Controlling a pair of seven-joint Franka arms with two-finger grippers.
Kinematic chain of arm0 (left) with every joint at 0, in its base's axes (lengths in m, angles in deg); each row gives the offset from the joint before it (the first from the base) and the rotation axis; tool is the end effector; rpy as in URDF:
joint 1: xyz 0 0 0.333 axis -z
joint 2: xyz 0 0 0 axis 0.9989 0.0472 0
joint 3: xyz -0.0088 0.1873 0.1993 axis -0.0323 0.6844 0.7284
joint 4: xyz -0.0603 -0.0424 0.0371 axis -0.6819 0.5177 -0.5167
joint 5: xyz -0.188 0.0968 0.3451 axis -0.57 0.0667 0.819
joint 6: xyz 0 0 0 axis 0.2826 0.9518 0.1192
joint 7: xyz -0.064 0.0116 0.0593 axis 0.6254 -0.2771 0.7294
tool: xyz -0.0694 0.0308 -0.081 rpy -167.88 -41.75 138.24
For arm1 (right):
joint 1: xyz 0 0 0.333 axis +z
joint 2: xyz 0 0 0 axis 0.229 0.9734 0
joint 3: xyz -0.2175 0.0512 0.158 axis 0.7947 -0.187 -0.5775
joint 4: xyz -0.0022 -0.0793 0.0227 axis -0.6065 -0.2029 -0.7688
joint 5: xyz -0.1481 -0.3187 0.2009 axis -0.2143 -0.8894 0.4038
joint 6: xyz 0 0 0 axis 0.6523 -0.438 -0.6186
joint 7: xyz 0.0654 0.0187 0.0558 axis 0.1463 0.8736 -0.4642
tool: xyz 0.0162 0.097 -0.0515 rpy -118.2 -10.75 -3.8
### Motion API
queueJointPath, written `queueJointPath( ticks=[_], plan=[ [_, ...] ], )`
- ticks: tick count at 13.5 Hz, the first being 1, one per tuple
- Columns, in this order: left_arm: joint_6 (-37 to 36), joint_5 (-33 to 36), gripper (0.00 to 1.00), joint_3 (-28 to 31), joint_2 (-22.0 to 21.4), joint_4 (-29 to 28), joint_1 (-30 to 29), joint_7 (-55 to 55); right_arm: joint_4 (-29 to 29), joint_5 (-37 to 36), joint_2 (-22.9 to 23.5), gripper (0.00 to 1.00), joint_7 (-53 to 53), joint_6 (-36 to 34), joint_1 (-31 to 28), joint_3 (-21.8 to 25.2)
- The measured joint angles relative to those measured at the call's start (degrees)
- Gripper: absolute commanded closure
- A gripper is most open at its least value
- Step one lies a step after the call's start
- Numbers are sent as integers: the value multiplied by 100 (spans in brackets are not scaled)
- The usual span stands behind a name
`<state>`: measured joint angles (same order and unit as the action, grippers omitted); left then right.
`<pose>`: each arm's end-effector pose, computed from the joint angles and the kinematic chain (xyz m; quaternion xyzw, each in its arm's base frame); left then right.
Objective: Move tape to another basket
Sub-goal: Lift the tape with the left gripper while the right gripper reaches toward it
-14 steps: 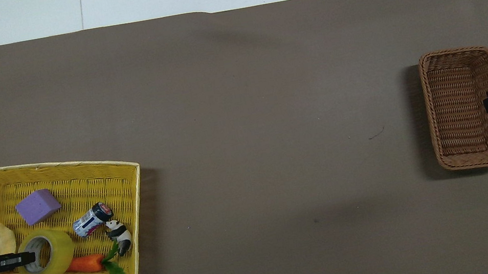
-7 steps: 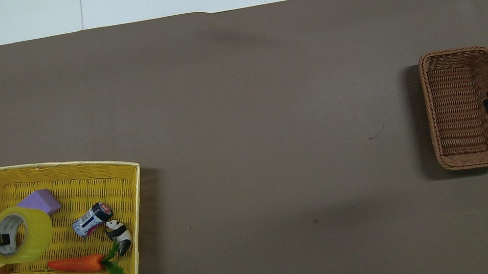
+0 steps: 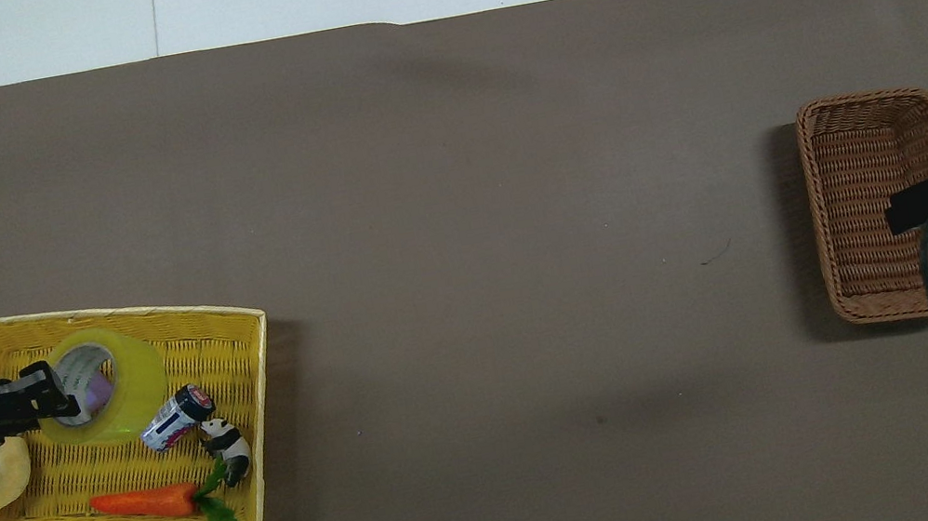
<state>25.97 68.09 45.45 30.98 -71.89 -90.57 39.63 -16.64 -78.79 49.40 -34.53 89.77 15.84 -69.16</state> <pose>0.5026 -0.0153 0.4540 0.9842 0.1599 -0.0534 0.0545 0.5308 0.0159 0.5966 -0.9993 -0.0219 0.0272 0.0138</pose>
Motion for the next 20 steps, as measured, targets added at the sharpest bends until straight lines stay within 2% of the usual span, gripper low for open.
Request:
queueJointPath(
  ticks=[4,7,9,13,14,17,20],
  plan=[
    [-11,13,100,-28,37,58,976,1320,-267,1010,-2,0,80,168,6,-9],
    [0,13,100,-38,40,126,1615,2331,-396,1559,-3,0,853,351,248,-21],
    [6,-27,100,-54,41,170,2003,2602,-493,1981,-7,0,1376,481,439,-46],
    [16,-270,100,-65,49,282,2582,2608,-843,2990,-9,0,1612,728,478,-67],
    [35,-421,100,-67,68,345,2664,2616,-931,3201,-9,0,1694,861,483,-68],
    [370,-1529,100,-77,196,477,2711,2616,-1160,3870,-9,0,1980,1211,586,-69],
    [654,-1953,100,-93,266,497,2962,2603,-1331,4089,-10,0,2474,1625,925,-79]
  ],
)
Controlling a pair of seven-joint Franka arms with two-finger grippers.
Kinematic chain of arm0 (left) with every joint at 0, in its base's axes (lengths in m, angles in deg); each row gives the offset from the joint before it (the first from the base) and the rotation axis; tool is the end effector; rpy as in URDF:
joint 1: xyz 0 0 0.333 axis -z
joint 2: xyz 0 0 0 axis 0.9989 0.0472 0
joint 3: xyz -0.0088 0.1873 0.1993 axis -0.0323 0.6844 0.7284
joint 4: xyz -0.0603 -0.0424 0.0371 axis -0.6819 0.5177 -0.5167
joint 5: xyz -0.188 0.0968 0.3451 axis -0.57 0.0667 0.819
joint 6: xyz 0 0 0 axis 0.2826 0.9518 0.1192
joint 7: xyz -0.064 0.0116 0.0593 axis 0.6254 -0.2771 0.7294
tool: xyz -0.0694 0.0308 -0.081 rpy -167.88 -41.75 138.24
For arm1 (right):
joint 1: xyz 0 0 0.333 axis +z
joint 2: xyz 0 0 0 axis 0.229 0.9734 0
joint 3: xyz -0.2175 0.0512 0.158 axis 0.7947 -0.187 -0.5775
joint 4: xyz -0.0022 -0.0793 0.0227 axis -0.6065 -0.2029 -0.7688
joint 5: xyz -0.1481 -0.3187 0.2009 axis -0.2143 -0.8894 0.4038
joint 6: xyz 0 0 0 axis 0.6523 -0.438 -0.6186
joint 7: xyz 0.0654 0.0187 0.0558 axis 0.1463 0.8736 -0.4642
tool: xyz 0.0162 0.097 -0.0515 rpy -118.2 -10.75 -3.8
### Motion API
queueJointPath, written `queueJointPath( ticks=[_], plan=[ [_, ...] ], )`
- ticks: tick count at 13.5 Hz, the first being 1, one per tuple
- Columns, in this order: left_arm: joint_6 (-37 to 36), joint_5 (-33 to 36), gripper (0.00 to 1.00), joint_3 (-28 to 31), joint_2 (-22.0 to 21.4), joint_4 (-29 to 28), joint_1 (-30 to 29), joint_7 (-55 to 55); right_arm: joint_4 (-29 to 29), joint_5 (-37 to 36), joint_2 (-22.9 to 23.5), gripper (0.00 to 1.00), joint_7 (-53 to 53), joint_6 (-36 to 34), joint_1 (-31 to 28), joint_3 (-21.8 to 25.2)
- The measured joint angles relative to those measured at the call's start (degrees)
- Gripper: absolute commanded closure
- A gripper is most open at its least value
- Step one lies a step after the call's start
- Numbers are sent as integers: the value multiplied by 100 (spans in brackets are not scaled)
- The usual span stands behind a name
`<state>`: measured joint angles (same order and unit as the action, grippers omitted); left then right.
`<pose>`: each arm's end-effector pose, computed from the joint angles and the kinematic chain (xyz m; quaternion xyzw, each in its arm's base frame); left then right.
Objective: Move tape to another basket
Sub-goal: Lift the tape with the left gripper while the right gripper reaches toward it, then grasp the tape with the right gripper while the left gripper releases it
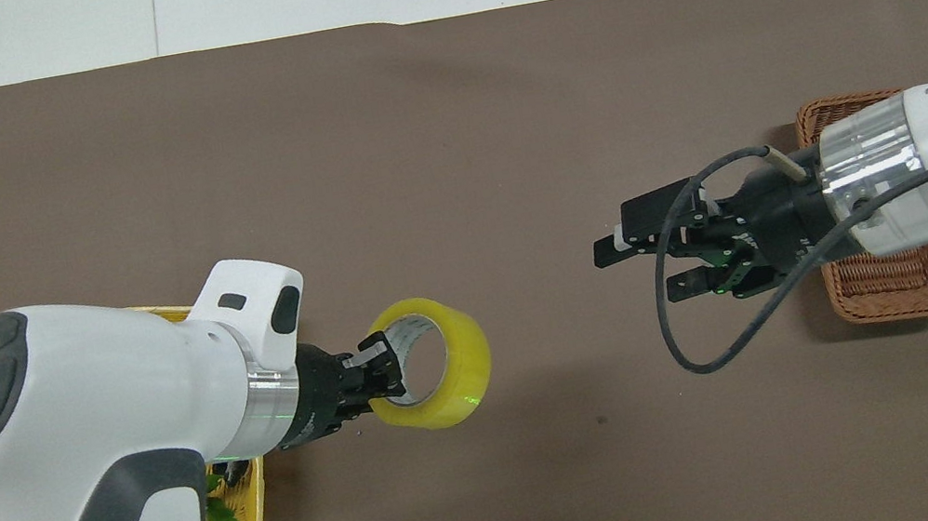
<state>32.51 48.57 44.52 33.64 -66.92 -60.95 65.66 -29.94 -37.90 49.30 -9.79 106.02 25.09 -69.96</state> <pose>0.4427 -0.3058 0.4893 0.9596 0.1714 -0.1064 0.1963 0.5299 0.1712 0.5328 -0.9197 0.1669 0.1080 0.3385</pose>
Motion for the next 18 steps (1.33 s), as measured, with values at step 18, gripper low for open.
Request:
queueJointPath(
  ticks=[18],
  plan=[
    [1124,-839,100,-314,50,67,338,27,-596,379,-235,0,-589,-127,407,62]
  ],
)
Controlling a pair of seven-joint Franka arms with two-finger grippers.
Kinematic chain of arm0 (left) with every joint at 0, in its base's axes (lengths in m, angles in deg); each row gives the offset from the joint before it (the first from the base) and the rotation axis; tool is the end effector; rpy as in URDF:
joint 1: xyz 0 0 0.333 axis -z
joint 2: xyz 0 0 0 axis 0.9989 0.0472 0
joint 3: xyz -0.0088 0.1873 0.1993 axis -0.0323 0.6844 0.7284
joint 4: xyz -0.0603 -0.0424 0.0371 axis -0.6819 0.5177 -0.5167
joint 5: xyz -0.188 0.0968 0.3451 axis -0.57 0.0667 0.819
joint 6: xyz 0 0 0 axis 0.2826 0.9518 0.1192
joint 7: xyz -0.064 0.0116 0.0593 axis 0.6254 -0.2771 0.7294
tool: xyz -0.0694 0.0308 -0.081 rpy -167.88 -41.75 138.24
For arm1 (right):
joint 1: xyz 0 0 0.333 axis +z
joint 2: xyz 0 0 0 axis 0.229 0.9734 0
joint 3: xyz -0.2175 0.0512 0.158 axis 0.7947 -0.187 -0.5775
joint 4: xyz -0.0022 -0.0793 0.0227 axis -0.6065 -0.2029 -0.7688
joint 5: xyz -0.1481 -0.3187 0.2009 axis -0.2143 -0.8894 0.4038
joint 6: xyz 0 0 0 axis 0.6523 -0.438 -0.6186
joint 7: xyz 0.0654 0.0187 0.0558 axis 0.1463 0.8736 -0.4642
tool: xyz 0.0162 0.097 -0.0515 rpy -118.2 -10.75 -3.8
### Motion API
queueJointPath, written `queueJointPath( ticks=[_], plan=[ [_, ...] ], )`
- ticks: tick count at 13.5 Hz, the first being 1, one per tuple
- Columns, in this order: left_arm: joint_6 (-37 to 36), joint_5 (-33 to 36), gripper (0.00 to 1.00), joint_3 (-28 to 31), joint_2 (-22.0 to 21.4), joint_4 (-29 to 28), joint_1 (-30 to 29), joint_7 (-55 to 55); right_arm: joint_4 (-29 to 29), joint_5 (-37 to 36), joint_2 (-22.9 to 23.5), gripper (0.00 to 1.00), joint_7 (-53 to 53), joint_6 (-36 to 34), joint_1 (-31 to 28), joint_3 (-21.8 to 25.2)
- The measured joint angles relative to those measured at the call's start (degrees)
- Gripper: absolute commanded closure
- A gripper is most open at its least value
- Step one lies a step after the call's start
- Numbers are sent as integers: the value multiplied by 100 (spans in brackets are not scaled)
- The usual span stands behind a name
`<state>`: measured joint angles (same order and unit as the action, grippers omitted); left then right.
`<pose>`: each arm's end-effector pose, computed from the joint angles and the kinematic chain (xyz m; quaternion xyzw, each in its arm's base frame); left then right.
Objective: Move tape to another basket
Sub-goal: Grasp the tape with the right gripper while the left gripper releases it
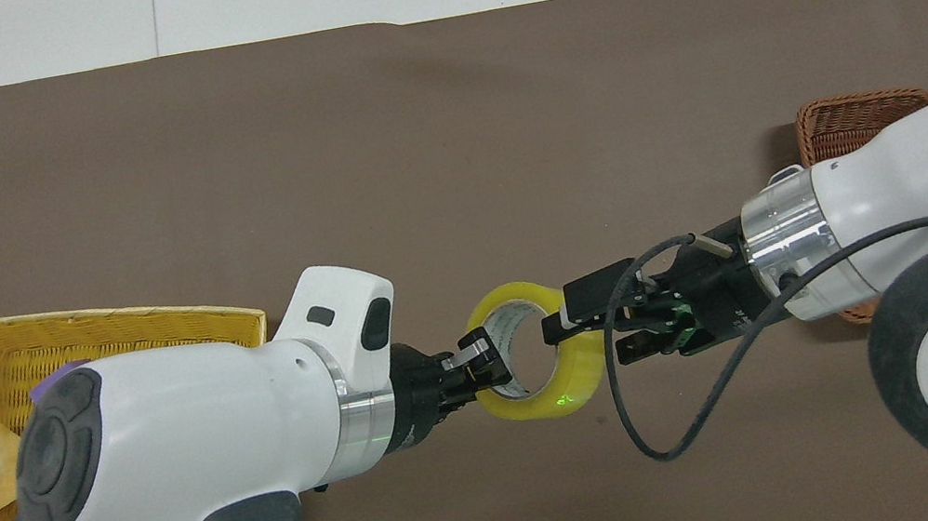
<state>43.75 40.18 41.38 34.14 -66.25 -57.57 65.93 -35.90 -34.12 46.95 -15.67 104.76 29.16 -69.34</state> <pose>0.4249 -0.3642 0.5113 0.9389 0.1663 -0.0796 0.2907 0.4988 0.2036 0.5070 -0.9163 0.1046 0.1467 0.3577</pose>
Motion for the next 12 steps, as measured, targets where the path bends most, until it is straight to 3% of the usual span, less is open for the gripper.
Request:
queueJointPath(
  ticks=[1,2,3,4,6,7,8,12],
  plan=[
    [10,0,100,-22,13,40,2,0,-28,0,-25,0,0,-41,14,-3],
    [20,0,100,-58,29,98,2,0,-62,0,-49,7,0,-71,23,-11],
    [24,0,100,-107,45,161,3,2,-90,0,-70,68,0,-108,23,-21],
    [25,0,100,-149,67,190,3,4,-94,-3,-86,100,0,-121,23,-23],
    [25,0,100,-195,103,213,3,4,-92,-14,-100,100,51,-152,22,-20],
    [23,0,80,-212,115,214,3,4,-90,-32,-110,100,124,-187,22,-18],
    [22,0,1,-227,124,214,4,4,-87,-68,-120,100,187,-218,22,-18],
    [57,-29,0,-211,141,345,9,196,-86,-468,-114,100,198,-251,22,-34]
  ],
)
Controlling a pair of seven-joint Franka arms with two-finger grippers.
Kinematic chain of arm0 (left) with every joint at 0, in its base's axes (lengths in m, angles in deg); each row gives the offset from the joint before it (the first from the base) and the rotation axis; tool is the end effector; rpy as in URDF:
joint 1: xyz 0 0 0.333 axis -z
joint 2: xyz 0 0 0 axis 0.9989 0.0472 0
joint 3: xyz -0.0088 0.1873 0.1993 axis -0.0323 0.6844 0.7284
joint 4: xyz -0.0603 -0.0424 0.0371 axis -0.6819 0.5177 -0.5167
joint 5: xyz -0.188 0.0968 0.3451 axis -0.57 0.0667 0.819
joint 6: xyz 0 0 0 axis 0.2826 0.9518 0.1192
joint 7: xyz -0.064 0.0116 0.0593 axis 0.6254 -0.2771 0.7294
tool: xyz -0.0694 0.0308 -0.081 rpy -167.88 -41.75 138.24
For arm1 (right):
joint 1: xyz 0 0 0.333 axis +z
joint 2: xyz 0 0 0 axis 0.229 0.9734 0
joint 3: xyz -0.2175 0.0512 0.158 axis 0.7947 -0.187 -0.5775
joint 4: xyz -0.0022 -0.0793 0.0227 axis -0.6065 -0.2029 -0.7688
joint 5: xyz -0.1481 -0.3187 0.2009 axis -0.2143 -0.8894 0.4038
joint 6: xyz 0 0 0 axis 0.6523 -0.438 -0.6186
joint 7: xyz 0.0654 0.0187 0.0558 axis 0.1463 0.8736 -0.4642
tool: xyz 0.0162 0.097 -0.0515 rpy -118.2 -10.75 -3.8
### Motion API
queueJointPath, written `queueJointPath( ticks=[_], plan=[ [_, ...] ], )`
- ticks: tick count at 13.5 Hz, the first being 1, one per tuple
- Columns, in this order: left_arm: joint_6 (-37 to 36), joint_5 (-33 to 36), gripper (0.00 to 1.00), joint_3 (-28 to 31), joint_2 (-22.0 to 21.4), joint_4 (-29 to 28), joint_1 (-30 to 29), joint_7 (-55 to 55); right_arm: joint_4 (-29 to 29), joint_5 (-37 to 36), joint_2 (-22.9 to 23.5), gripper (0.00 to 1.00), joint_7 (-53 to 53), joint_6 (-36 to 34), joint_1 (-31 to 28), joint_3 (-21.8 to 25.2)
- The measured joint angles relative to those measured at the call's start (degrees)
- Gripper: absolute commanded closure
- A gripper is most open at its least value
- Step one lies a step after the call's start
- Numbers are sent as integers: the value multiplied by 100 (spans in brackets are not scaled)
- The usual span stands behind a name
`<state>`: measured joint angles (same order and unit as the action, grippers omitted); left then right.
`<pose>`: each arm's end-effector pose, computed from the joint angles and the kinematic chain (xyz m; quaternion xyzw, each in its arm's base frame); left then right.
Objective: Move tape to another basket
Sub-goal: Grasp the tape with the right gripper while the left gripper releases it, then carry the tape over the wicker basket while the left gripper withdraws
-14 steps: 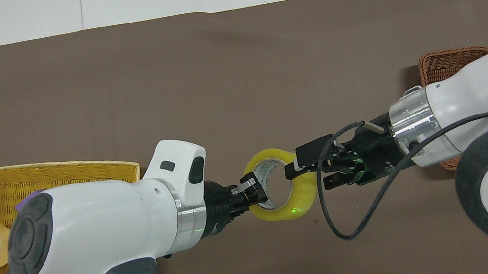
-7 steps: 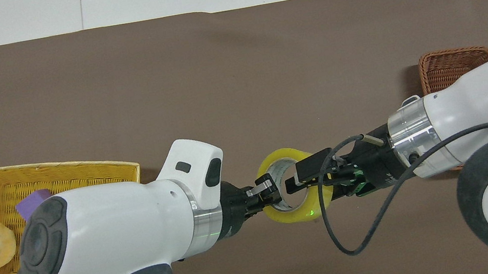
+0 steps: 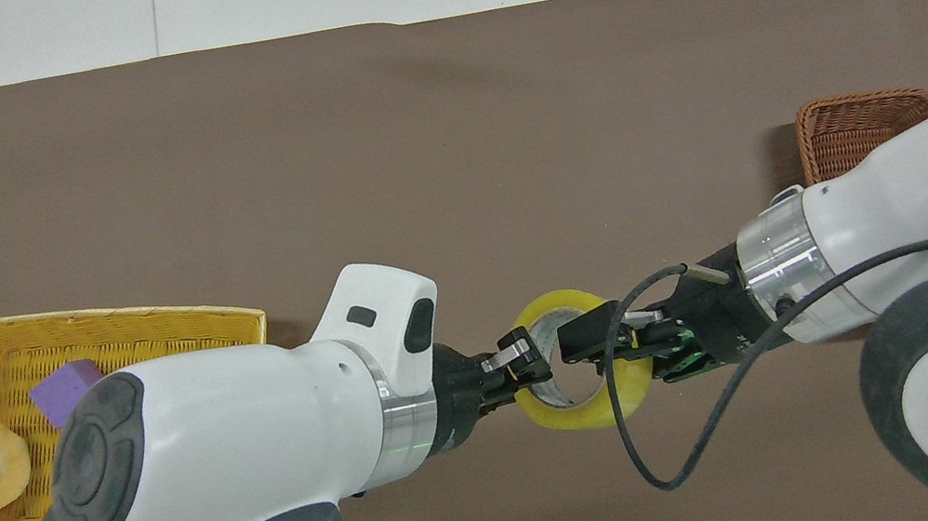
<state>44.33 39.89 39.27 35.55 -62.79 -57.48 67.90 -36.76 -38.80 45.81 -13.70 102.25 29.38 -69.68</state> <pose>0.4192 -0.3875 0.5297 0.9358 0.1612 -0.0763 0.3041 0.4865 0.2030 0.5027 -0.9299 0.1002 0.1616 0.3147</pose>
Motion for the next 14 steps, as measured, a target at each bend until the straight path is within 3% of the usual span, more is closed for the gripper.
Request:
queueJointPath(
  ticks=[5,8,10,14],
  plan=[
    [-359,31,0,204,-144,261,-213,173,1,-57,4,100,0,-36,-37,34],
    [-1131,800,0,229,-180,571,-620,157,55,-96,2,100,-5,-61,-155,46],
    [-1197,1302,0,234,-180,620,-758,-7,255,-355,-4,100,-222,-458,-496,59],
    [-1314,1469,0,254,-145,620,-1508,-1297,441,-491,-8,100,-1565,-1195,-1775,123]
  ],
)
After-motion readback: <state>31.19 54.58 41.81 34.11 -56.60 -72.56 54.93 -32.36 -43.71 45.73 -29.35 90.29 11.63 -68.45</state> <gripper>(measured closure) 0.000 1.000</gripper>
